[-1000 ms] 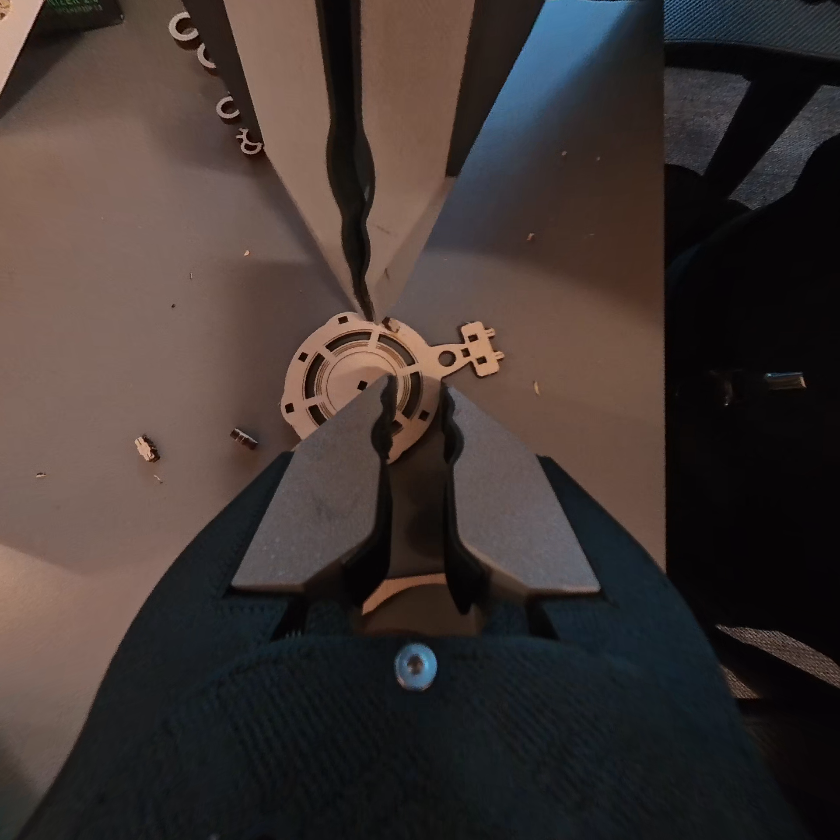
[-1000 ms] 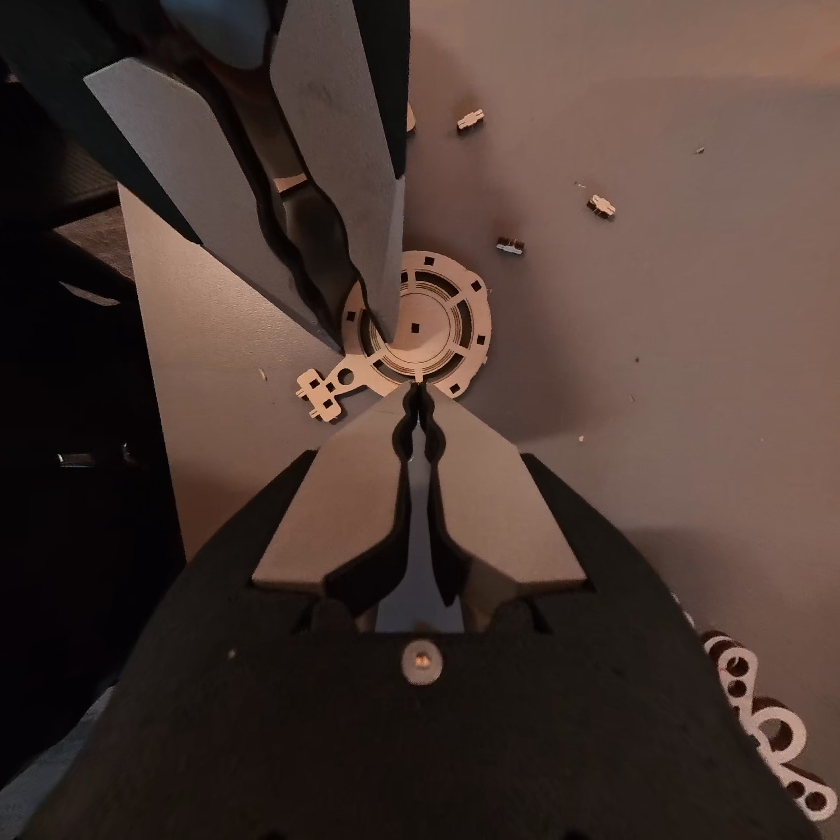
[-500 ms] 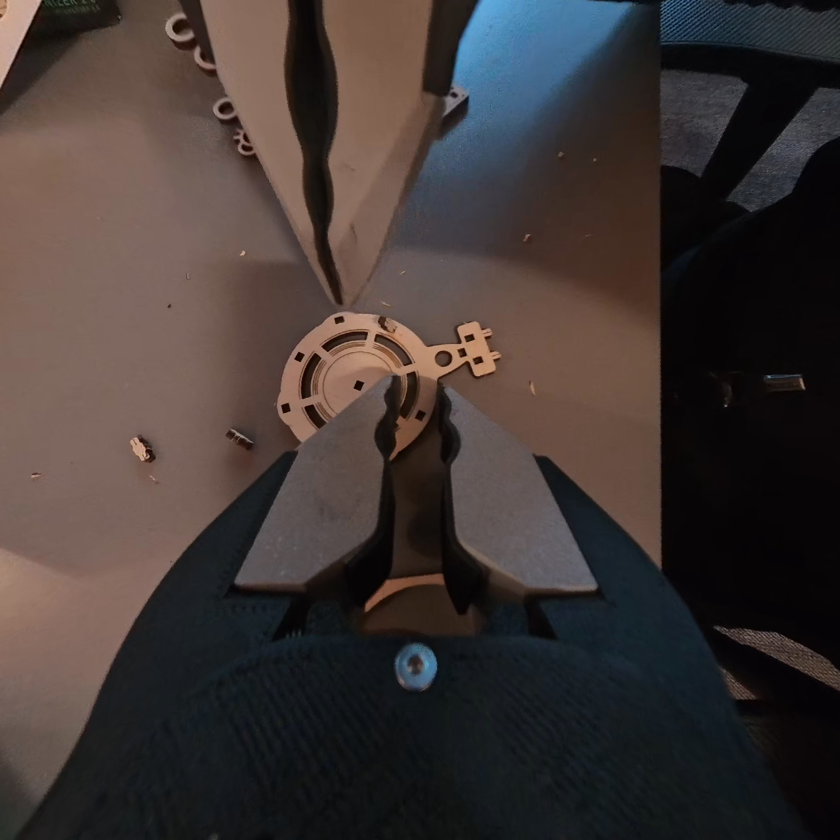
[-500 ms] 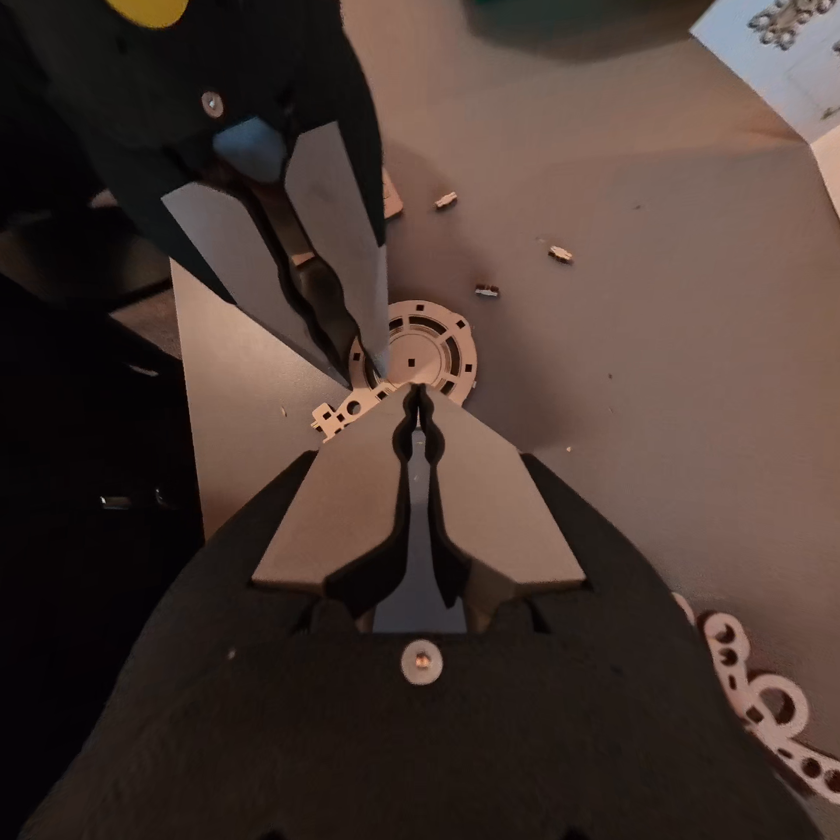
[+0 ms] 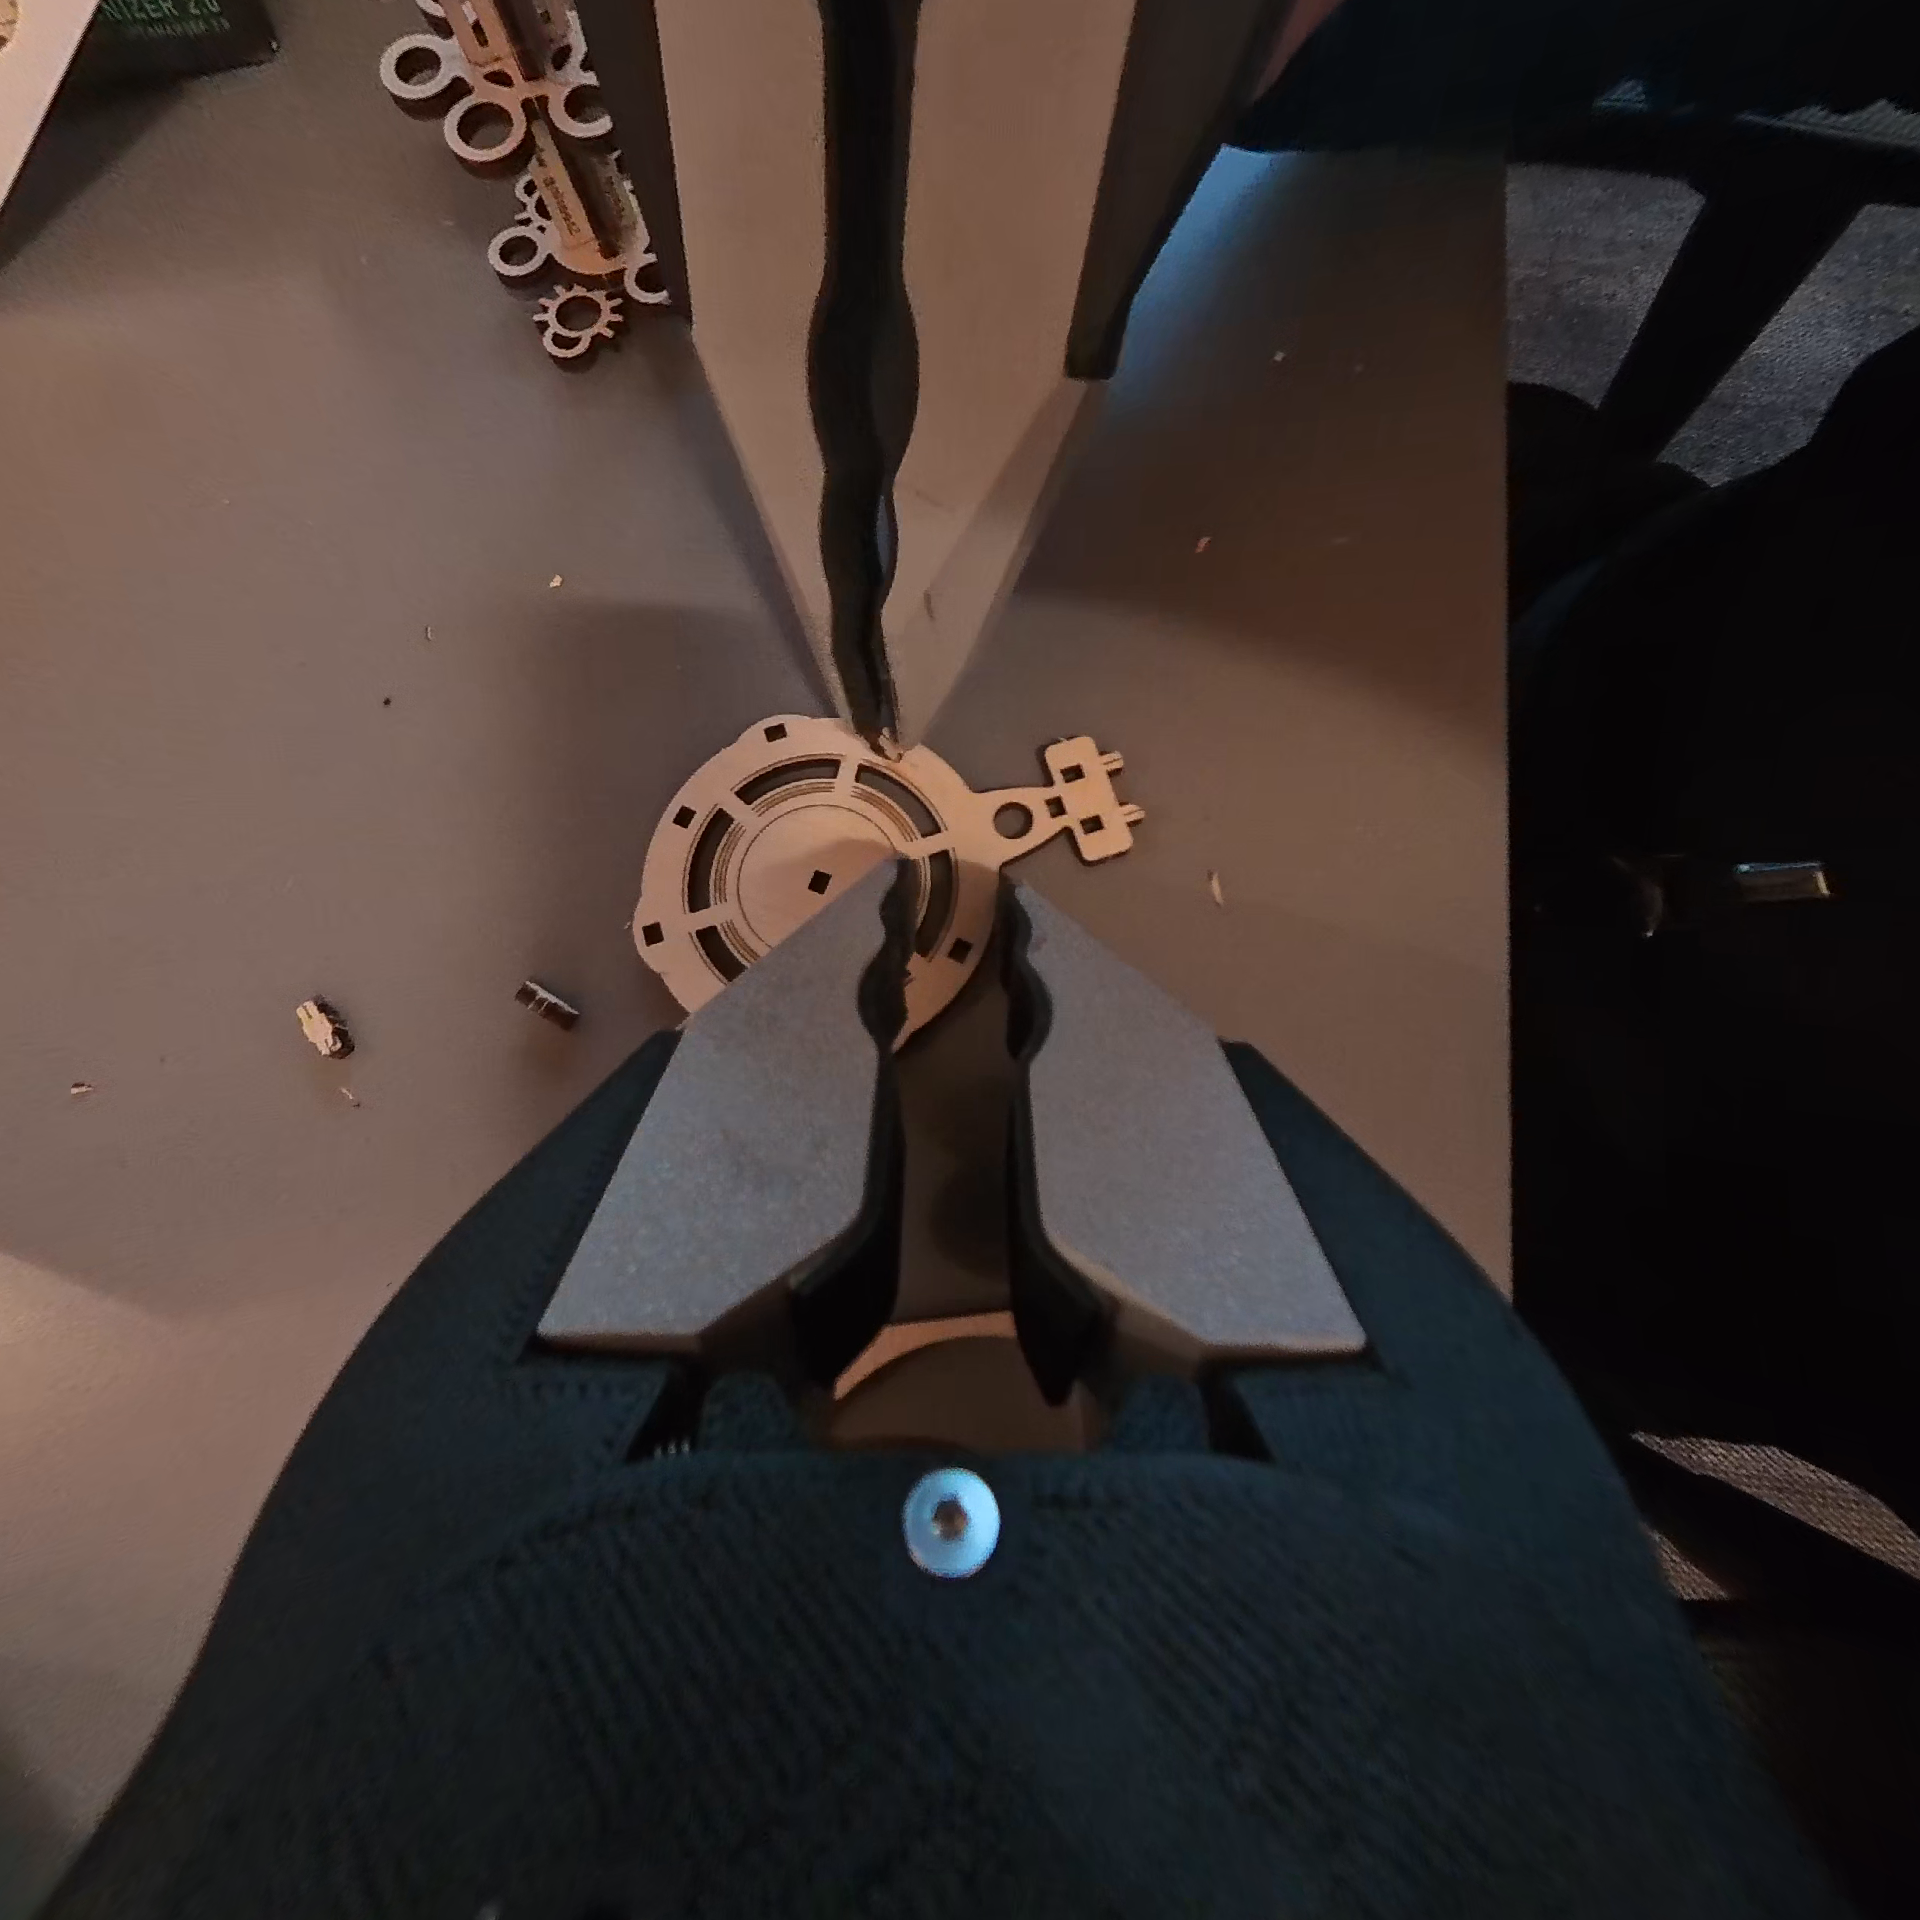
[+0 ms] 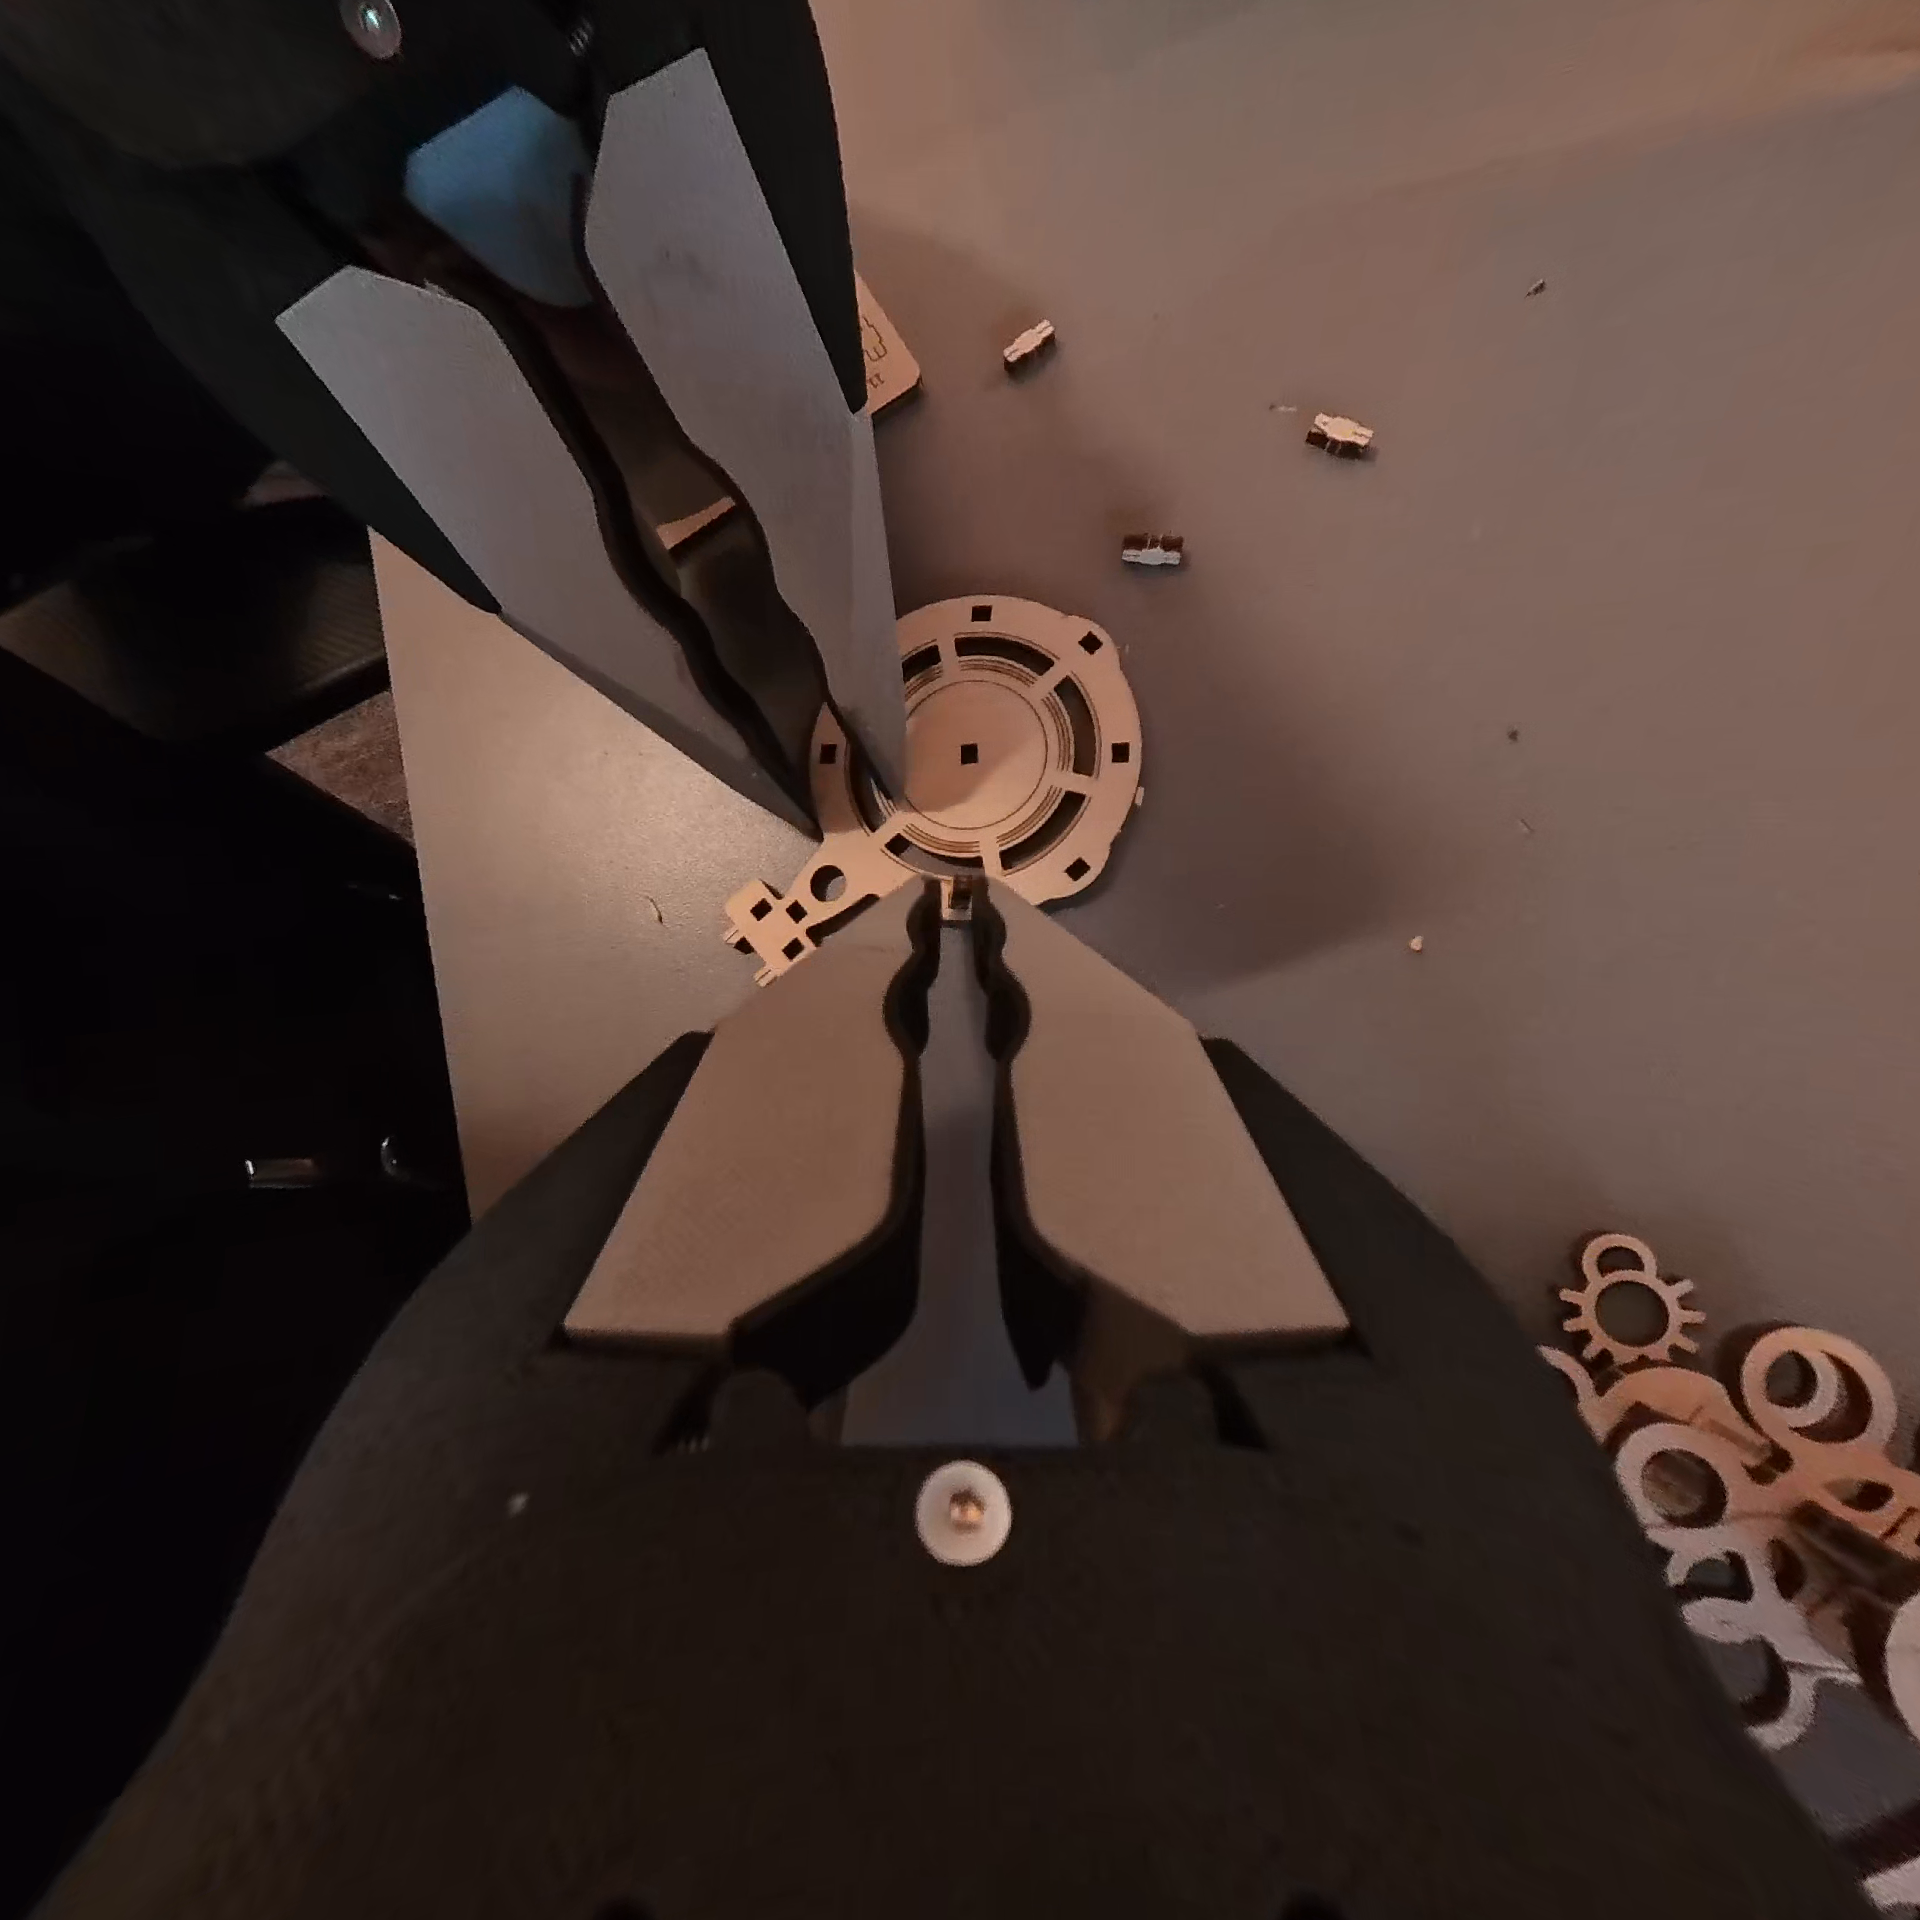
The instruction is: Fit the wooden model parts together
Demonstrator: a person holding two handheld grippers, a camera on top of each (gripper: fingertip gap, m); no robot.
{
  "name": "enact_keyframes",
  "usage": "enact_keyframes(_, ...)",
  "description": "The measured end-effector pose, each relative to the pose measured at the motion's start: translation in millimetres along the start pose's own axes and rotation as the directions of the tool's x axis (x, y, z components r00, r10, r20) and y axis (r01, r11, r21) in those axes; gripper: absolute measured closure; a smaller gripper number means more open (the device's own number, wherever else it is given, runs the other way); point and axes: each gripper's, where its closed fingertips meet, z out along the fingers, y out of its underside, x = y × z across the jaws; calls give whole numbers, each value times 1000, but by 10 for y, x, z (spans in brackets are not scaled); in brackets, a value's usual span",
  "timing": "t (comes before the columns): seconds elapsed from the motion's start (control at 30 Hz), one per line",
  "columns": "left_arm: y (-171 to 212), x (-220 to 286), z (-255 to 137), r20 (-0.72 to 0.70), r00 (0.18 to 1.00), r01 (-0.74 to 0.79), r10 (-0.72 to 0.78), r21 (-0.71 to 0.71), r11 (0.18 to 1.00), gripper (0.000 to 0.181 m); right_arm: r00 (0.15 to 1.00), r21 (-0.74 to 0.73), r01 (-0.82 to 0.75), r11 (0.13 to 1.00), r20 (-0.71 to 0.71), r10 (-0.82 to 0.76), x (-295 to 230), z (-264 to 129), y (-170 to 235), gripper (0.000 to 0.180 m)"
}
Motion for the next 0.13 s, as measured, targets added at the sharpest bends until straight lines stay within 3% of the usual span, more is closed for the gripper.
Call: enact_keyframes(0.13,0,0,0,-1,1000,1,-1,0,1000,168,1000,3,-4,1000,4,4,2,7,-11,177)
